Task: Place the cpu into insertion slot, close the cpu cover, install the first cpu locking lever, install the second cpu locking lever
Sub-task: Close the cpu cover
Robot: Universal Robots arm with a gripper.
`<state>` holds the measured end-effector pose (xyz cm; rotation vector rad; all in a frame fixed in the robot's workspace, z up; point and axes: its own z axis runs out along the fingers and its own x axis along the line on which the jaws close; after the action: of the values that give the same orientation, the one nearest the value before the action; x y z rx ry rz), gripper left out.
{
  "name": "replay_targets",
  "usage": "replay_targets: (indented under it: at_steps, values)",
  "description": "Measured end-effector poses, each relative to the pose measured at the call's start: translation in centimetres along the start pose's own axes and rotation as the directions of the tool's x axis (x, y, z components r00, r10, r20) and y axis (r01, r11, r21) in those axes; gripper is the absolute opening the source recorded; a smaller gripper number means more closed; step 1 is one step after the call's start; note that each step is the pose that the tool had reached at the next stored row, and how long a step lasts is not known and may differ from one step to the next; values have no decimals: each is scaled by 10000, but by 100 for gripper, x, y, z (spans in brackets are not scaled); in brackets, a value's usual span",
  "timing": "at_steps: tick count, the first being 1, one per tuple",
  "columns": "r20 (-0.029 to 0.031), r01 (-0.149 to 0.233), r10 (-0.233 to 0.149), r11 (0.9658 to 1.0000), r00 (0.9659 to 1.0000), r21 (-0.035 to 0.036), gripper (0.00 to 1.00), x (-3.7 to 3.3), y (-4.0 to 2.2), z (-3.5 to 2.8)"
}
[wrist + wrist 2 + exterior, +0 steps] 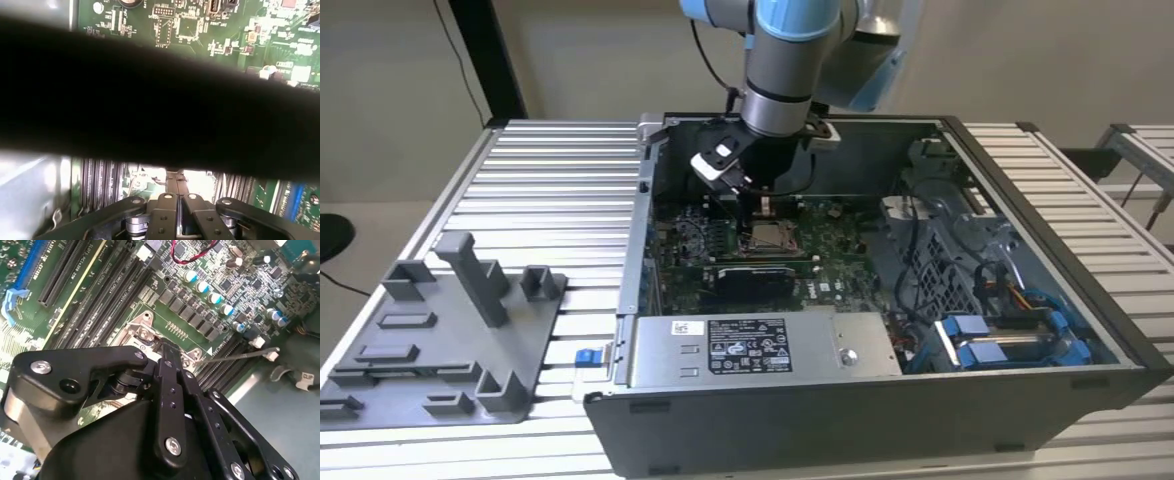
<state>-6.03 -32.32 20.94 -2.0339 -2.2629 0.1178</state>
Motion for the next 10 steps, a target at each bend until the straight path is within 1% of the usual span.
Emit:
replay_targets:
  at_steps: [3,6,8,10]
  values:
    - [-2,-1,1,10000,10000,-1,0,0,2,48]
    - [-7,-1,1,10000,10000,0,0,0,-4,50]
    - [-22,1,-1,10000,10000,-3,0,0,-6,55]
    - [-23,1,-1,10000,10000,2,0,-1,-6,77]
